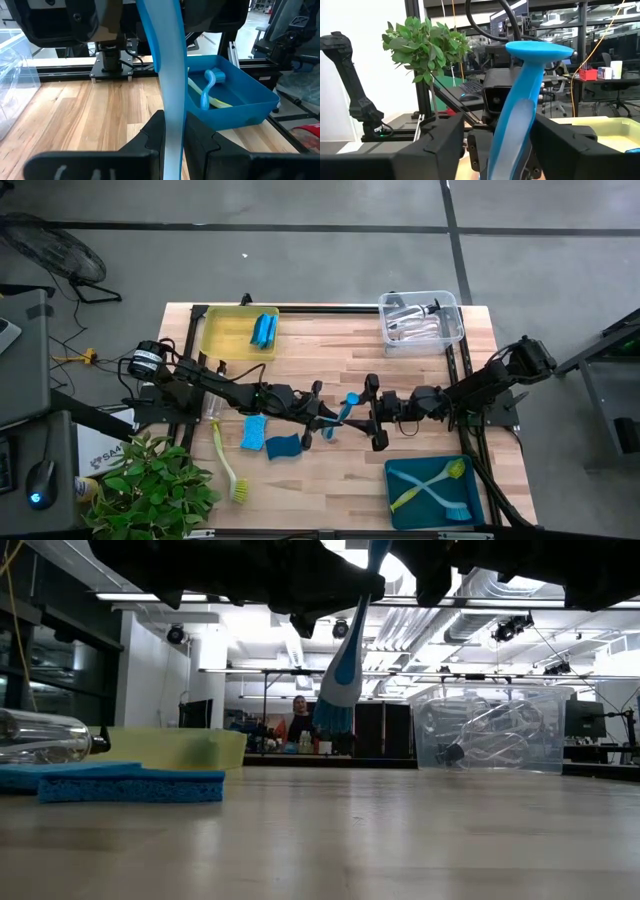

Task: Pick & Place Kitchen Sink Supplies
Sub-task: Put the blue dish brush into the blue bin, then put the blue sponge into the yellow bin

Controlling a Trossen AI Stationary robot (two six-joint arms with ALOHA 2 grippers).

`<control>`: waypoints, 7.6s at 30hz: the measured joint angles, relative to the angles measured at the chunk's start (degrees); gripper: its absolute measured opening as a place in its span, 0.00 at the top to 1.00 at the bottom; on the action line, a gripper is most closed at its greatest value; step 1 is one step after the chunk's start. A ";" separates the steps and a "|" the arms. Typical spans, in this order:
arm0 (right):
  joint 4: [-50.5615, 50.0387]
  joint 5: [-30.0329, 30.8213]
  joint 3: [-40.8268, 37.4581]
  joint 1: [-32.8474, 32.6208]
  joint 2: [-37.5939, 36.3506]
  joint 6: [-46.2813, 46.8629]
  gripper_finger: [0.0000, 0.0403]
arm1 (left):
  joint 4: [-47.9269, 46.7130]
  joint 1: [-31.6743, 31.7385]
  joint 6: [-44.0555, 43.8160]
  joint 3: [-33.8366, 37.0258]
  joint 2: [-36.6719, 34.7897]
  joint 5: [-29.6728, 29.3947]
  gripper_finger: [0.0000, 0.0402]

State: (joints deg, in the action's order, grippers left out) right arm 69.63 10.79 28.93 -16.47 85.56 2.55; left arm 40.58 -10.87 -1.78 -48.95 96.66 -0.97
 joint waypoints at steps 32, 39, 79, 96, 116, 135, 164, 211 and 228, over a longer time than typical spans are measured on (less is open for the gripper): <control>-0.07 0.29 -0.07 -0.01 0.00 -0.88 0.82 | -0.29 0.02 -0.63 0.00 0.02 -0.24 0.79; -0.28 0.35 -0.07 0.00 0.00 -0.83 0.82 | -1.10 0.02 -0.58 0.00 0.02 -0.20 0.77; -5.82 3.44 -0.07 0.62 -0.71 0.43 0.82 | -13.55 0.00 -0.50 -0.07 -5.89 -7.19 0.36; -76.23 8.90 19.32 -4.47 -26.25 9.52 0.82 | -35.04 -6.19 -6.01 -0.02 -18.84 -21.96 0.36; -127.39 2.48 53.83 -20.59 -13.90 36.36 0.82 | -37.75 -9.42 -8.59 0.00 -18.84 -29.57 0.36; -117.25 -7.33 34.76 -25.35 -6.51 72.15 0.82 | -37.70 -9.42 -11.82 0.00 -18.84 -29.49 0.36; -107.97 -17.91 24.48 -25.70 -5.85 74.64 0.82 | -39.10 -9.40 -12.05 0.00 -18.82 -28.00 0.36; -106.24 -20.34 24.57 -25.94 -2.85 67.87 0.59 | -40.97 -9.41 -14.32 0.00 -19.09 -26.96 0.36; -108.80 -10.39 24.59 -25.94 -11.64 63.28 0.59 | -62.97 -9.40 -32.04 0.00 -19.47 -18.25 0.36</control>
State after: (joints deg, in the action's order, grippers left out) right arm -39.18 0.40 53.52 -42.41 73.92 65.82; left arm -22.39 -20.27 -33.83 -48.95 77.19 -19.23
